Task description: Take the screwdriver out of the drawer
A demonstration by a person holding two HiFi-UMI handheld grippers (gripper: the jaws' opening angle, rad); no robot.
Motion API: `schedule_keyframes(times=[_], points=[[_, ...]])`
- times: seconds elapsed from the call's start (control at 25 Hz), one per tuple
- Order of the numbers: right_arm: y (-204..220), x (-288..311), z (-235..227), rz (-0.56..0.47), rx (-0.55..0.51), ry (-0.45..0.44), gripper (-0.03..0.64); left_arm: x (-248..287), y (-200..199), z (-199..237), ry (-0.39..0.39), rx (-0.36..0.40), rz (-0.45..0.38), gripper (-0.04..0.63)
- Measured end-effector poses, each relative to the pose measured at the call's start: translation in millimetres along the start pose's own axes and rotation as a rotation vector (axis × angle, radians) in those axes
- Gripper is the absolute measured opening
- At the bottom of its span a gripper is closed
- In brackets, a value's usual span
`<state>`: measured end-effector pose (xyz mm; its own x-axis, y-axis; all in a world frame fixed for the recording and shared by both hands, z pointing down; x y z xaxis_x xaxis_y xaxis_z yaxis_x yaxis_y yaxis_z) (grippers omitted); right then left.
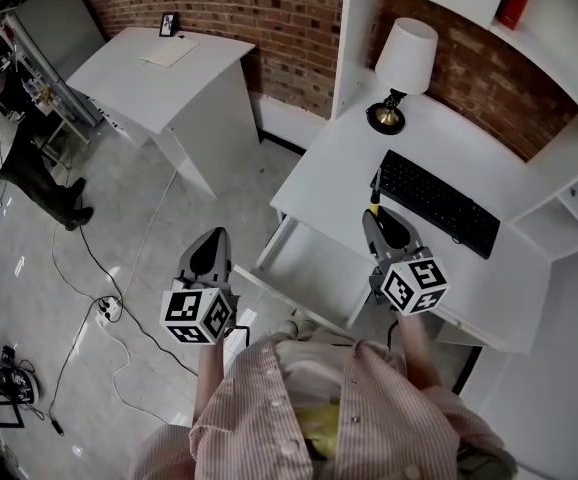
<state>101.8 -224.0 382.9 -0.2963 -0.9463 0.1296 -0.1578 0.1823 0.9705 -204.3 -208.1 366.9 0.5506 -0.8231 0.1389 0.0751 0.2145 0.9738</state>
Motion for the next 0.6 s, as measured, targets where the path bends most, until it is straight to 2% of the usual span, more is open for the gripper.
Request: schedule_keyframes(times=[0.6], points=[[5.9,0.6,-1.0,0.022,0.004,-0.008,0.08,6.6,5.8,-5.0,0.008,-0.006,0.025,0.0]])
Point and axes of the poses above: the fingertips, and each gripper's own axes: x forward along the fingers, z to its left, y out of its underside, the point moved 4 cm from there along -x, backward along the fingers, and after that the axes turned 11 degrees about y, right-handed, at the moved point
